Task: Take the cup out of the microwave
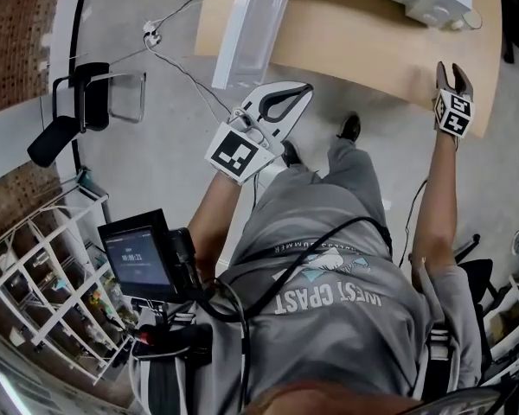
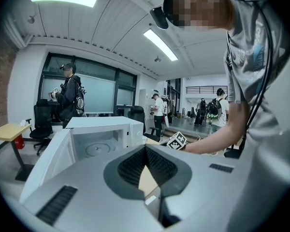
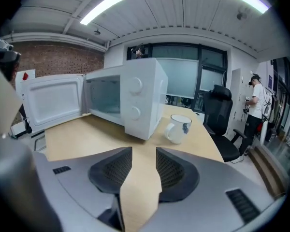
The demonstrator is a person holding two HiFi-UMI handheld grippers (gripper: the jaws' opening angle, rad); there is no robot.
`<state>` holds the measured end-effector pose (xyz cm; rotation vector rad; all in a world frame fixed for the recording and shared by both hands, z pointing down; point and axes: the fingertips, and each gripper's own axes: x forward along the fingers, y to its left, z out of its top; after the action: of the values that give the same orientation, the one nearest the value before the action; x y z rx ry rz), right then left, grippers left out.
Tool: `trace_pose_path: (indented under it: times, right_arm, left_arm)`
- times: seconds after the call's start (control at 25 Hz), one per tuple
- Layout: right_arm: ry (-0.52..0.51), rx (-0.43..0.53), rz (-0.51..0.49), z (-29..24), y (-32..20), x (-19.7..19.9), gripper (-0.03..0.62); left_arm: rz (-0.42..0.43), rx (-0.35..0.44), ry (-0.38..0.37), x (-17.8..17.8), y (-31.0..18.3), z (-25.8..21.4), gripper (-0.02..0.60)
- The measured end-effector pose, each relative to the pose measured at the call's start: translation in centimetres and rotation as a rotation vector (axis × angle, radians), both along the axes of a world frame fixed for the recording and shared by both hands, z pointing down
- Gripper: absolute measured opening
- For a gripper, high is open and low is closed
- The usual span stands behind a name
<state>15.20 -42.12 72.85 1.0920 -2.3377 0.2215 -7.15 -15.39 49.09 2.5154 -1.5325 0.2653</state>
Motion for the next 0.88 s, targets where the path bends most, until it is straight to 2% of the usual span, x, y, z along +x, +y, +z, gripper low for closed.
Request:
trace_pose_path:
  times: [0.24,0.52,0.72,0.88]
  right_arm:
    - [-0.123,0.078,-0.009,-11.2,7.4,-2.8,0.144]
    - [-0.281,0.156,-0.018,-17.8,12.8,-3.5,0.144]
    - [-0.341,0.241,-0.076,-26.9,21.8,-6.4,0.143]
    - [-0.384,0.283,-0.123,-29.7,25.6,-7.8,0.067]
  left_arm:
    - [0.025,0.091,0.011,-2.7,5.9,-6.3,0.043]
    - [0.048,0.160,0.018,-3.7,8.5,-6.7,0.043]
    - [0.060,0.212,0.039,-5.9,15.3,-11.2,0.043]
    - [0.055,0.227,0.045,-6.6,17.6,-11.3,0.043]
